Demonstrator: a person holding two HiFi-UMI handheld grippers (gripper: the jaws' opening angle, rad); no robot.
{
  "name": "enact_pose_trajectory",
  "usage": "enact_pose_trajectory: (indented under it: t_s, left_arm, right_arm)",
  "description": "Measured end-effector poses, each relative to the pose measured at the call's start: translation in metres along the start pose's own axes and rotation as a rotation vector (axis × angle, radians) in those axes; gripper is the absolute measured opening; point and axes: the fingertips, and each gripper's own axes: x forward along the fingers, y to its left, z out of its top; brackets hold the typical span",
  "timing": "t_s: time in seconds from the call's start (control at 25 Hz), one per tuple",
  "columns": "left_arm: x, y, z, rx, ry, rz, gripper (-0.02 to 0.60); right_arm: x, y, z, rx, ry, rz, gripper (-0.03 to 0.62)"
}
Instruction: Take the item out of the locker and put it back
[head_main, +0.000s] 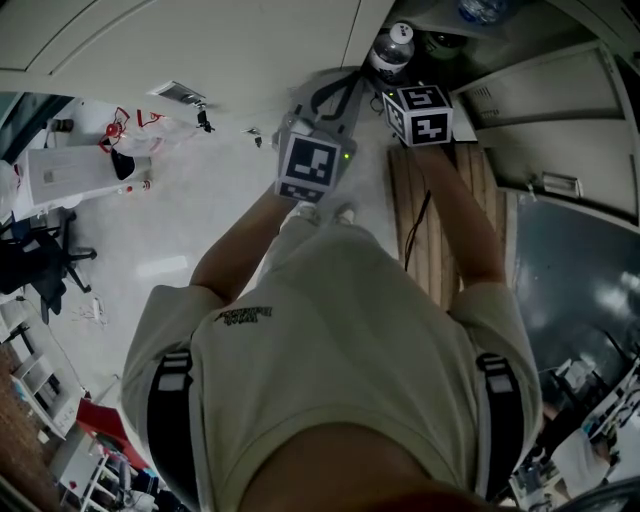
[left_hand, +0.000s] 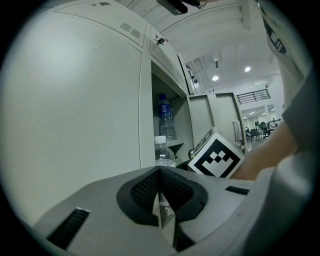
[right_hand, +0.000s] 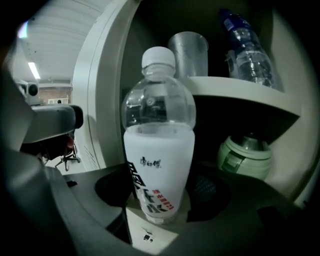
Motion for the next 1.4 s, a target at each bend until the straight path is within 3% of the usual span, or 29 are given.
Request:
enact_pose_trajectory:
  t_s: [0.44,0.68,1.4]
  left_arm:
    - [0.003,-0.003,-0.011,-0.009,0.021,-0.007,0.014]
    - [0.001,-0.002,-0.008,-0.007,0.022,-0.007,0.014]
    - [-0.003,-0.002,-0.012,-0.011,0.044,-0.005,0.014]
  right_arm:
    - [0.002,0.000,-0.001,-0.009,-0.010,-0.003,0.320]
    - [0.001,-0.005,0.000,0.003,-0.014,-0.012,0.364]
    - [-0.013,-0.007,0.009,0.002,-0.067,-0.026,0.364]
